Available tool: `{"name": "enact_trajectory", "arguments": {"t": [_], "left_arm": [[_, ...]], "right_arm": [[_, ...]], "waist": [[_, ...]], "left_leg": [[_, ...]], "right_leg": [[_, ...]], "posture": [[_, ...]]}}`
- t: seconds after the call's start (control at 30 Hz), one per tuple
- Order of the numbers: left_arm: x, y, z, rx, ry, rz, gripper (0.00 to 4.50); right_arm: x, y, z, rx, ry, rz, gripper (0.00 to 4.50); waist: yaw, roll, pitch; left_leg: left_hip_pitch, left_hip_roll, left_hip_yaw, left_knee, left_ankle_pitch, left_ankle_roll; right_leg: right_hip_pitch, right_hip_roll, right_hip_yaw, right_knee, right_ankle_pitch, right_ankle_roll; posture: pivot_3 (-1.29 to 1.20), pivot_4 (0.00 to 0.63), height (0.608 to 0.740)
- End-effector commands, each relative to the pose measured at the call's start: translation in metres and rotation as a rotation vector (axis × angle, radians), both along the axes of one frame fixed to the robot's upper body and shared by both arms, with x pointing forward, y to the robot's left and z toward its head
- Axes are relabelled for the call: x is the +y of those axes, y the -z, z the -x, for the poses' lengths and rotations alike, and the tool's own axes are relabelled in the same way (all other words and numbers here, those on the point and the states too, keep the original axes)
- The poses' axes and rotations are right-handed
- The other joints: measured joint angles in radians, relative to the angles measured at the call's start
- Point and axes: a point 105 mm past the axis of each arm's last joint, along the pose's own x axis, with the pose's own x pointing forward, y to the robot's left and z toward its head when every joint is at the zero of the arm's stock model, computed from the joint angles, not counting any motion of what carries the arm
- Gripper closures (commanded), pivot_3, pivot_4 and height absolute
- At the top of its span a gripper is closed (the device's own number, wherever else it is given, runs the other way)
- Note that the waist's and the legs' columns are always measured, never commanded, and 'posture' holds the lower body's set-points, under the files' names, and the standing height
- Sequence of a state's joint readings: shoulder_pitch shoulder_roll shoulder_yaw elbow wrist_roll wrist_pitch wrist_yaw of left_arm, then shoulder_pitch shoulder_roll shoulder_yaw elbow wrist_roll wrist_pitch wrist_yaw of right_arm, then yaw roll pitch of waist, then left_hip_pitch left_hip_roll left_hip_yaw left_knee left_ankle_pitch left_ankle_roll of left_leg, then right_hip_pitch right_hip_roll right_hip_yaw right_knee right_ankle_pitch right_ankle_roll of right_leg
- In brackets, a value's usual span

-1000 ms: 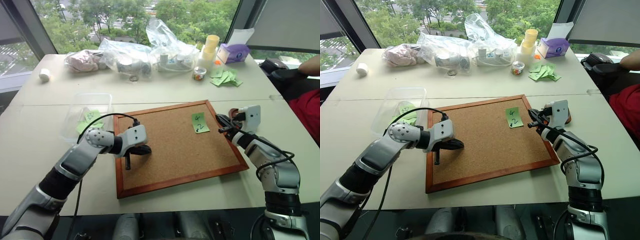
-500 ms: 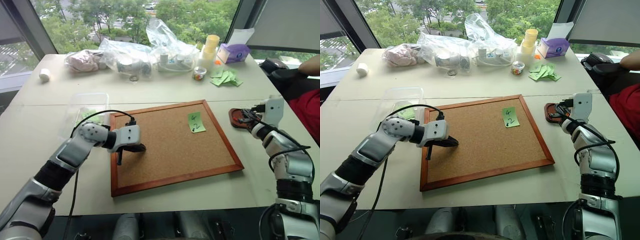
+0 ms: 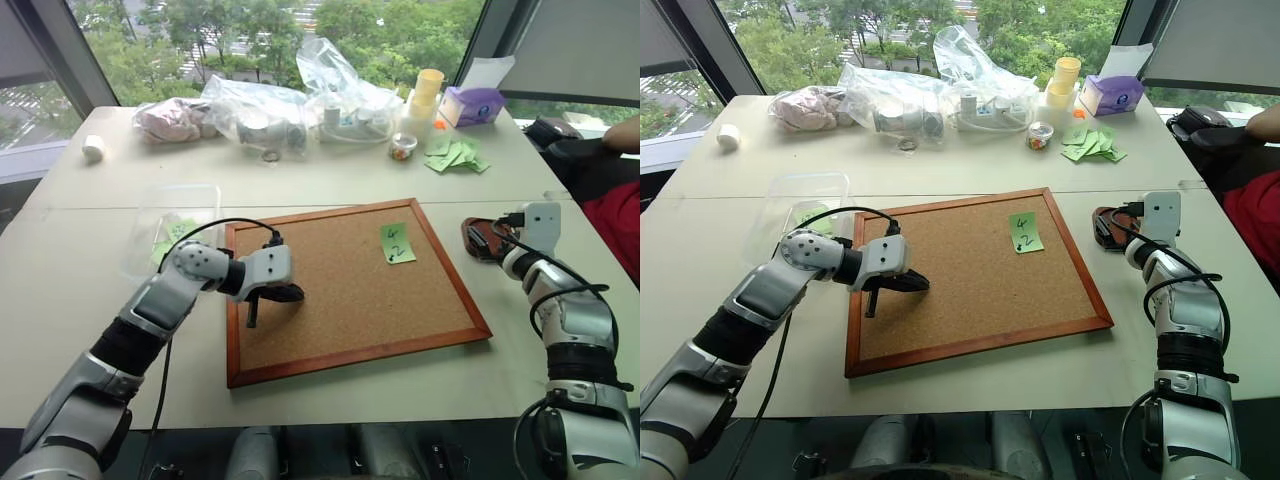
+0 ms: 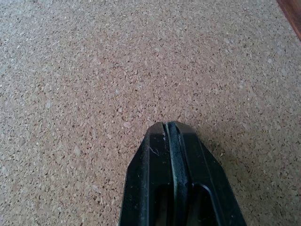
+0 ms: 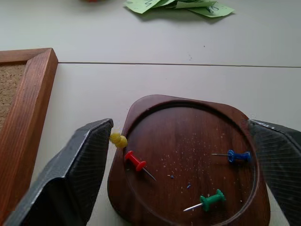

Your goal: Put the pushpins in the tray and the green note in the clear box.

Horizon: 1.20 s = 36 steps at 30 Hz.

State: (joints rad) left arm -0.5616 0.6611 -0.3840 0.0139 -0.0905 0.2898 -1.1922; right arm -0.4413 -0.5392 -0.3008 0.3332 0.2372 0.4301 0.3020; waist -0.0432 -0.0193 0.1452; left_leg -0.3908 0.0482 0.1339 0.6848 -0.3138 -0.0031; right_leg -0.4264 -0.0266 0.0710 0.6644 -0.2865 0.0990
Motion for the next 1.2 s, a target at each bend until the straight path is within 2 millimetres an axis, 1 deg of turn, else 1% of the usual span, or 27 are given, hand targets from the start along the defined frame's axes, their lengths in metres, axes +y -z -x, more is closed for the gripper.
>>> {"name": "enact_trajectory", "arguments": {"t": [0.03, 0.1, 0.23, 0.33, 0.37, 0.43, 0.47, 0.5, 0.57, 0.6, 0.63, 0.67, 0.7, 0.73, 0.9, 1.07, 1.17, 1.2], "left_arm": [[-0.004, -0.010, 0.001, -0.032, 0.011, 0.029, 4.50], [-0.005, -0.010, 0.001, -0.032, 0.007, 0.031, 4.50], [-0.008, -0.009, 0.001, -0.034, 0.001, 0.036, 4.50], [-0.008, -0.009, 0.001, -0.035, -0.003, 0.039, 4.50], [-0.008, -0.009, 0.001, -0.035, -0.004, 0.041, 4.50], [-0.007, -0.009, 0.001, -0.034, -0.007, 0.044, 4.50], [-0.007, -0.010, 0.001, -0.032, -0.010, 0.048, 4.50], [-0.007, -0.010, 0.001, -0.031, -0.012, 0.050, 4.50], [-0.007, -0.011, 0.001, -0.030, -0.014, 0.051, 4.50], [-0.007, -0.011, 0.001, -0.031, -0.016, 0.054, 4.50], [-0.008, -0.012, 0.000, -0.031, -0.022, 0.065, 4.50], [-0.008, -0.013, 0.000, -0.032, -0.026, 0.073, 4.50], [-0.009, -0.015, -0.001, -0.029, -0.034, 0.085, 4.50], [-0.010, -0.015, -0.002, -0.026, -0.038, 0.090, 4.50], [-0.011, -0.016, -0.002, -0.021, -0.045, 0.095, 4.50], [-0.011, -0.016, -0.002, -0.019, -0.050, 0.096, 4.50], [-0.011, -0.016, -0.001, -0.018, -0.054, 0.097, 4.50], [-0.011, -0.015, -0.001, -0.018, -0.055, 0.097, 4.50]], "right_arm": [[-0.006, -0.018, -0.001, -0.061, 0.019, 0.013, 0.04], [-0.008, -0.017, -0.001, -0.060, 0.030, 0.001, 0.04], [-0.007, -0.017, -0.002, -0.065, 0.039, -0.087, 0.04], [-0.008, -0.024, -0.002, -0.097, 0.041, -0.087, 0.04], [-0.004, -0.029, -0.001, -0.117, 0.011, -0.092, 0.04], [0.017, -0.038, 0.003, -0.150, -0.108, -0.079, 0.04], [0.038, -0.039, 0.009, -0.144, -0.228, -0.056, 0.04], [0.053, -0.038, 0.015, -0.134, -0.310, -0.042, 0.04], [0.071, -0.036, 0.023, -0.115, -0.402, -0.035, 0.04], [0.086, -0.033, 0.030, -0.097, -0.468, -0.040, 0.04], [0.108, -0.026, 0.039, -0.069, -0.561, -0.052, 0.04], [0.124, -0.022, 0.047, -0.049, -0.626, -0.062, 0.04], [0.134, -0.016, 0.051, -0.028, -0.660, -0.055, 0.04], [0.139, -0.011, 0.052, -0.019, -0.667, -0.058, 0.04], [0.152, -0.005, 0.049, -0.004, -0.684, -0.076, 0.04], [0.154, -0.002, 0.043, 0.005, -0.688, -0.072, 0.04], [0.154, 0.006, 0.040, 0.043, -0.695, -0.066, 0.04], [0.154, 0.008, 0.039, 0.053, -0.697, -0.066, 0.56]], "waist": [[0.000, 0.000, 0.000], [0.000, 0.000, 0.000], [0.000, 0.000, 0.000], [0.000, 0.000, 0.000], [0.000, 0.000, 0.000], [0.000, 0.000, 0.000], [0.000, 0.000, 0.000], [0.001, 0.001, 0.000], [-0.001, 0.001, 0.000], [0.000, 0.001, 0.000], [0.001, 0.001, 0.000], [0.002, 0.001, 0.000], [0.002, 0.000, 0.000], [0.002, 0.001, 0.000], [0.006, 0.000, 0.000], [0.005, 0.000, 0.000], [0.005, 0.000, 0.000], [0.005, 0.000, 0.000]], "left_leg": [[0.000, 0.000, 0.000, 0.000, 0.000, 0.000], [0.000, 0.000, 0.000, 0.000, 0.000, 0.000], [0.000, 0.000, 0.000, 0.000, 0.000, 0.000], [0.000, 0.000, 0.000, 0.000, 0.000, 0.000], [0.000, 0.000, 0.000, 0.000, 0.000, 0.000], [0.000, 0.000, 0.000, 0.000, 0.000, 0.000], [0.000, 0.000, 0.000, 0.000, 0.000, 0.000], [0.000, 0.000, 0.000, 0.000, 0.000, 0.000], [0.000, 0.001, -0.001, 0.000, 0.000, 0.000], [0.000, 0.001, -0.001, 0.000, 0.000, 0.000], [0.000, 0.001, -0.001, 0.000, 0.000, 0.000], [0.000, 0.000, -0.001, 0.000, 0.000, 0.000], [0.000, 0.001, -0.001, 0.000, 0.000, 0.001], [0.000, 0.001, -0.001, 0.000, -0.001, 0.001], [0.000, 0.000, -0.001, 0.001, -0.001, 0.002], [0.000, 0.000, -0.001, 0.001, -0.001, 0.001], [0.000, 0.000, -0.001, 0.001, -0.001, 0.001], [0.000, 0.000, -0.001, 0.001, -0.001, 0.001]], "right_leg": [[0.000, 0.000, 0.000, 0.000, 0.000, 0.000], [0.000, 0.000, 0.000, 0.000, 0.000, 0.000], [0.000, 0.000, 0.000, 0.000, 0.000, 0.000], [0.000, 0.000, 0.000, 0.000, 0.000, 0.000], [0.000, 0.000, 0.000, 0.000, 0.000, 0.000], [0.000, 0.000, 0.000, 0.000, 0.000, 0.000], [0.000, 0.000, 0.000, 0.000, 0.000, 0.000], [0.000, 0.000, 0.000, 0.000, 0.000, 0.000], [0.000, 0.001, 0.000, 0.000, 0.000, 0.000], [0.000, 0.000, 0.000, 0.000, 0.000, 0.000], [0.000, 0.000, 0.000, 0.000, 0.000, 0.000], [0.000, 0.000, 0.000, 0.000, 0.000, 0.000], [0.000, 0.000, 0.000, 0.000, 0.000, 0.000], [0.000, 0.000, 0.000, 0.000, 0.000, 0.000], [0.000, 0.000, 0.000, 0.000, 0.000, 0.000], [0.000, 0.000, 0.000, 0.000, 0.000, 0.000], [0.000, 0.000, 0.000, 0.000, 0.000, 0.000], [0.000, 0.000, 0.000, 0.000, 0.000, 0.000]], "posture": [[0.00, 0.150, 0.738], [0.00, 0.150, 0.738], [0.00, 0.150, 0.738], [0.00, 0.150, 0.738], [0.00, 0.150, 0.738], [0.00, 0.150, 0.738], [0.00, 0.150, 0.738], [0.00, 0.150, 0.738], [0.00, 0.150, 0.738], [0.00, 0.150, 0.738], [0.00, 0.150, 0.738], [0.00, 0.150, 0.738], [0.00, 0.150, 0.738], [0.00, 0.150, 0.738], [0.00, 0.150, 0.738], [0.00, 0.150, 0.738], [0.00, 0.150, 0.738], [0.00, 0.150, 0.738]]}}
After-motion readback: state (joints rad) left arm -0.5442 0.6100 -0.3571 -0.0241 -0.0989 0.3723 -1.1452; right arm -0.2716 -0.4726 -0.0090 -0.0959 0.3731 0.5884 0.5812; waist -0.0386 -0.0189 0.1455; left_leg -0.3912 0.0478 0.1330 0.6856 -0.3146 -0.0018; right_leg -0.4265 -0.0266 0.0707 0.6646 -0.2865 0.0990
